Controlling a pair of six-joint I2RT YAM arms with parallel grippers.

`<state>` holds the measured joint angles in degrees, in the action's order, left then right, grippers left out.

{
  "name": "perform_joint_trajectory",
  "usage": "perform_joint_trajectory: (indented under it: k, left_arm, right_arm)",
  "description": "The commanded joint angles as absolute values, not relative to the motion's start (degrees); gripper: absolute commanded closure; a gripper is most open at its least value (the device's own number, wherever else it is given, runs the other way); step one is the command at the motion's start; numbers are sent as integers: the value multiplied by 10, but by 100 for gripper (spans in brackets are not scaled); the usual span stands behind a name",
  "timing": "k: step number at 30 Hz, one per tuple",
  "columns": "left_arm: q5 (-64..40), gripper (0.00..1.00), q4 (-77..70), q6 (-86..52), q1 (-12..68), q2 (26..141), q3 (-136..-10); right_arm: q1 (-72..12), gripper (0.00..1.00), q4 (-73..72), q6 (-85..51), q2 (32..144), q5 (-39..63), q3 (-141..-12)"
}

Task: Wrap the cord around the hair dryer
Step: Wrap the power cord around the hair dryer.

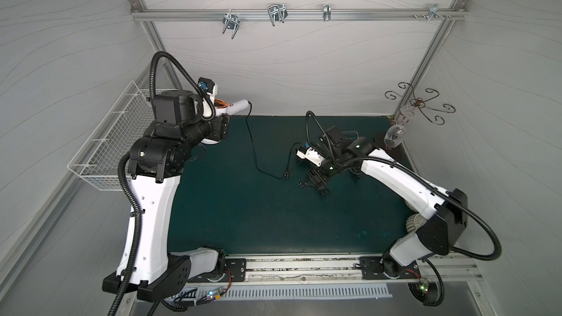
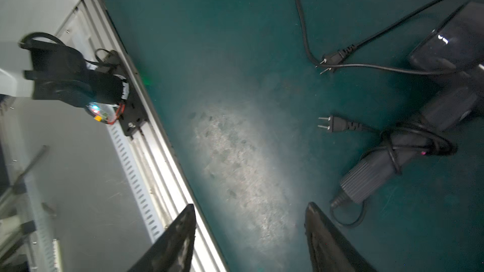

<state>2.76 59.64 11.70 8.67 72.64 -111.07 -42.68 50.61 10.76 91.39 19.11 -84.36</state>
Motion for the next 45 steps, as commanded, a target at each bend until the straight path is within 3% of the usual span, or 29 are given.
perform_joint_trajectory:
  k: [1, 7, 17, 24, 35, 45]
  left_arm:
    - [2, 100, 540, 115, 85, 711, -1110]
    - [-23, 100, 501, 88, 85, 697, -1083]
    - [-39, 100, 483, 100, 86, 714, -1122]
    - [-55, 100, 478, 92, 86, 708, -1104]
    - [-83, 100, 465, 73, 85, 709, -1095]
    - [-89, 100, 461, 68, 85, 710, -1100]
  right_arm:
    - [-431, 33, 416, 223, 959, 163, -836]
    - [-439, 29, 415, 281, 1087, 175, -916]
    - [-448, 27, 379, 404, 1174, 103, -953]
    - [-440, 22, 276, 526, 1142, 117, -904]
    - [-418, 21, 311, 650, 1180, 122, -926]
    - [-398, 26, 313, 684, 1232, 92, -951]
